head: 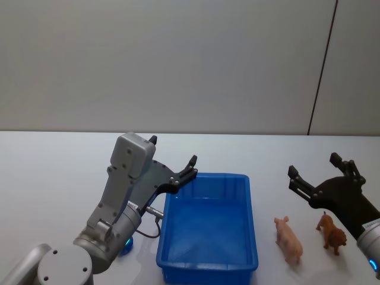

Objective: Pick up the two dolls from the table and place them into the box.

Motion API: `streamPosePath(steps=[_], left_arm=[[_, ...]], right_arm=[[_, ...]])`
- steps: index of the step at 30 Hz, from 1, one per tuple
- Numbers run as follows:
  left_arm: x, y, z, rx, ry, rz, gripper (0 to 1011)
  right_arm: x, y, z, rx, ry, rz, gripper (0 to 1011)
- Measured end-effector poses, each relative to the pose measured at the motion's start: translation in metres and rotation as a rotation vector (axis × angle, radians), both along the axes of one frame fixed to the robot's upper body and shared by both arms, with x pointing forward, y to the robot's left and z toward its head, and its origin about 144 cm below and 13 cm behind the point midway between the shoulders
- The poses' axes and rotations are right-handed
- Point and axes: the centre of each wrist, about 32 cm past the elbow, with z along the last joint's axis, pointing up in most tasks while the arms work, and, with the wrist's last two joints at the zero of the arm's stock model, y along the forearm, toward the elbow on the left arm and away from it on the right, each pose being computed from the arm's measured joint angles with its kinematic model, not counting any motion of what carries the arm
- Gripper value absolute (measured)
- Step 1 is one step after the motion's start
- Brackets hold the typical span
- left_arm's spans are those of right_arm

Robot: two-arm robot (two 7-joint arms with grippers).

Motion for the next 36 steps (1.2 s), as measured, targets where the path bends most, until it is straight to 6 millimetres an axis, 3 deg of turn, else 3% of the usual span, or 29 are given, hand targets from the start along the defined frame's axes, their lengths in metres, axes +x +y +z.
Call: streamPosePath(steps=[22, 36], left_arm=[[0.000, 0.000, 0.000, 0.000, 0.000, 0.000, 1001], [0.000, 0.000, 0.000, 0.000, 0.000, 0.000, 1001]], right_arm=[[-0.008, 0.013, -0.015, -0.057, 0.133, -0.147, 1001], [-0.005, 0.015, -0.038, -0.146, 0.232, -0.203, 1001]])
